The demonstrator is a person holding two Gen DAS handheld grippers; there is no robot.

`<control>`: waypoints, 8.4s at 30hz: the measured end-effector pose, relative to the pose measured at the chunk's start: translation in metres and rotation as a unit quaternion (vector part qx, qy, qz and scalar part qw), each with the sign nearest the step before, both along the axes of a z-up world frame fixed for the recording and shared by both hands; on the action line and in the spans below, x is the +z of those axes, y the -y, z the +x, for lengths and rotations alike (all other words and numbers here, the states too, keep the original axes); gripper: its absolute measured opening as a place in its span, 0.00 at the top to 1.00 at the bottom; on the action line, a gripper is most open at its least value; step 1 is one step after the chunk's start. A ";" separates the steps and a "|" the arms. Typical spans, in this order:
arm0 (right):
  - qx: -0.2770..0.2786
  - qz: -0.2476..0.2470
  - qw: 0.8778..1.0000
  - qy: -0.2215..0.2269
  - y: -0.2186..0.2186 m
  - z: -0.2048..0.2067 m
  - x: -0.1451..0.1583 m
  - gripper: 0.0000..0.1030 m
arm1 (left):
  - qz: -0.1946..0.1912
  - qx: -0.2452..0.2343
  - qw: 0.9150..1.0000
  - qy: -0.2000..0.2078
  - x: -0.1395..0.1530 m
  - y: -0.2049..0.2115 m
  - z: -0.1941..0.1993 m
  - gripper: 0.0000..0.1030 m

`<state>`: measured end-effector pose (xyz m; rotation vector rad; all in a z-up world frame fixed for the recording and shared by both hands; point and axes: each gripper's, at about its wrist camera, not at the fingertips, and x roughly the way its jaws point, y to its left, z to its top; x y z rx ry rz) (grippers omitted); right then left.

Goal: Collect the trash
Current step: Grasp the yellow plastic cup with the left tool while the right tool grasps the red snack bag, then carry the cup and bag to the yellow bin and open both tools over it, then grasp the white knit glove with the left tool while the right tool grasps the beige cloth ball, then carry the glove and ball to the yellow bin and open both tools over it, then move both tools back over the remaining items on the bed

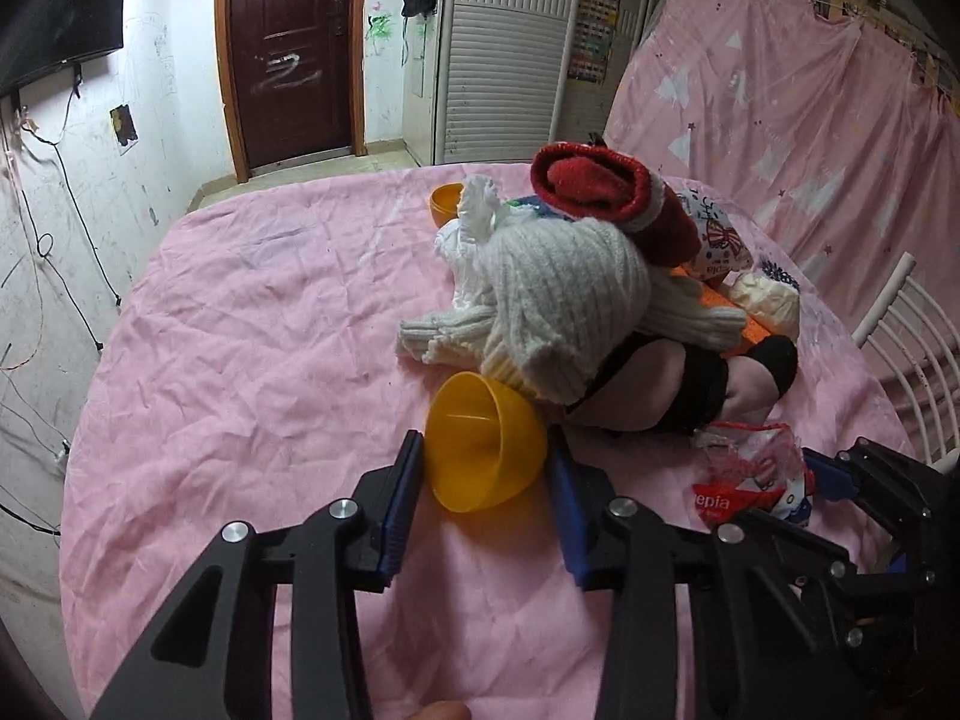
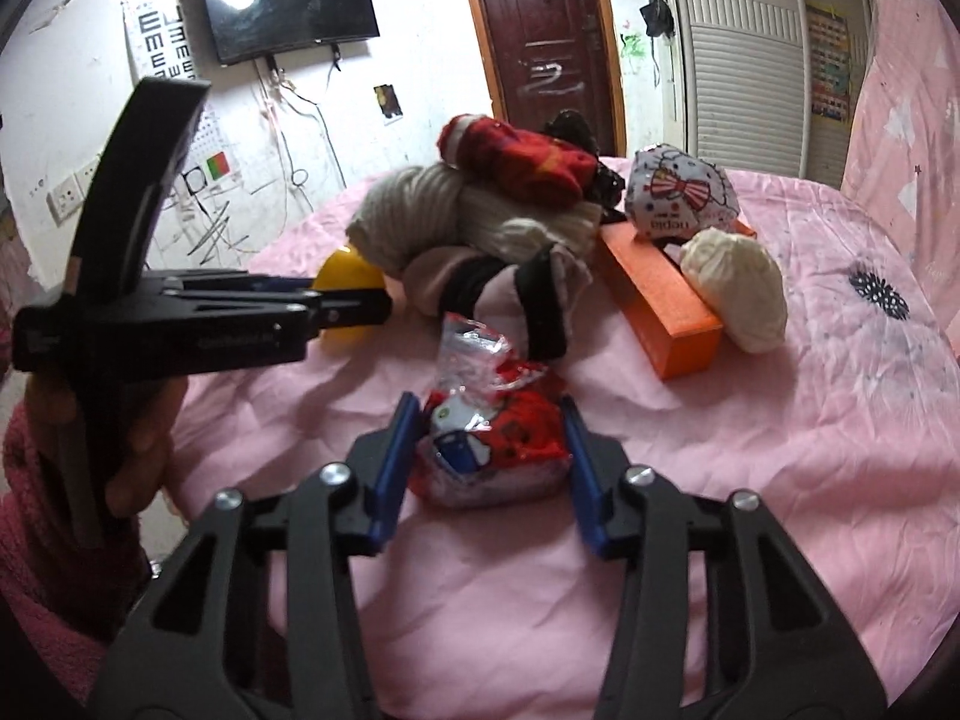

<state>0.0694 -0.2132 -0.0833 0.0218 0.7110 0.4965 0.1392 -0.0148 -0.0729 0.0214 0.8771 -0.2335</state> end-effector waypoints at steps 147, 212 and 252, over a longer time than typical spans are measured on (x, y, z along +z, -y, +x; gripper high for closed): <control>-0.093 0.030 0.994 -0.042 0.075 0.095 0.017 0.52 | -0.057 0.040 0.993 0.096 0.060 0.001 -0.024 0.60; -0.355 0.136 0.920 0.098 0.353 -0.031 0.072 0.28 | -0.080 -0.159 0.983 0.048 0.070 0.349 -0.027 0.27; -0.251 0.054 0.963 0.078 0.240 0.018 0.071 0.18 | -0.091 -0.023 0.991 0.091 0.105 0.182 -0.012 0.18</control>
